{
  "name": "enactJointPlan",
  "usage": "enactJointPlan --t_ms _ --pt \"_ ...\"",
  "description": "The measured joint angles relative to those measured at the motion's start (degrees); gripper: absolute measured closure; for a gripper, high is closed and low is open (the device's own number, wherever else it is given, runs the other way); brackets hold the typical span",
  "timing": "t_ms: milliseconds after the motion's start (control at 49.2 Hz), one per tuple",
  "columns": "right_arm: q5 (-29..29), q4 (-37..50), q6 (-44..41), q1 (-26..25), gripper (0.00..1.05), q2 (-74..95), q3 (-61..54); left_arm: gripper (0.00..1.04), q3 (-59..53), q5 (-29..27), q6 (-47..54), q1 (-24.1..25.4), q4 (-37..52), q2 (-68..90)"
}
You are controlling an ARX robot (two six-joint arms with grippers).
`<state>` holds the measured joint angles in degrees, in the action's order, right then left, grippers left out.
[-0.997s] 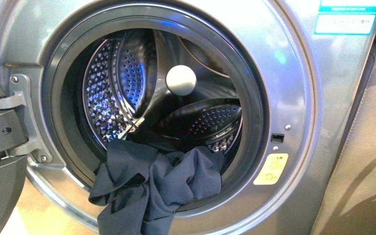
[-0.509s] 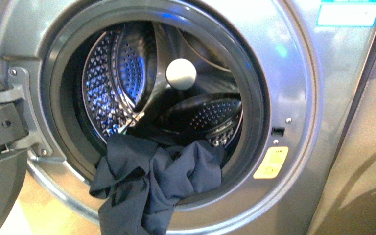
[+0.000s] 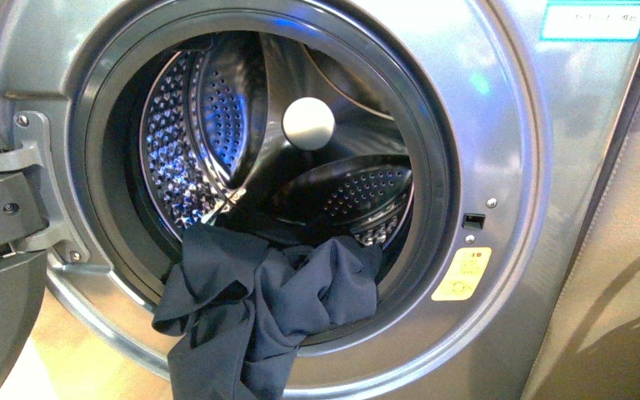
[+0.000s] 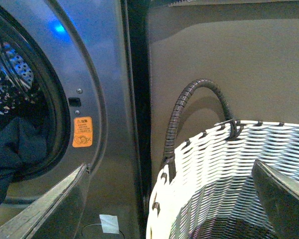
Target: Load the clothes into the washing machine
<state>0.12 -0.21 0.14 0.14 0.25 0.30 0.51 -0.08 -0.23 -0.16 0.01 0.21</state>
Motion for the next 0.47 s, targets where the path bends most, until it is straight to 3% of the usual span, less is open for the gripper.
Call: enactJointPlan --t_ms 468 --pt "0.0 0.0 0.0 0.0 0.08 0.0 0.0 0.06 0.0 0.0 0.0 0.0 0.0 0.0"
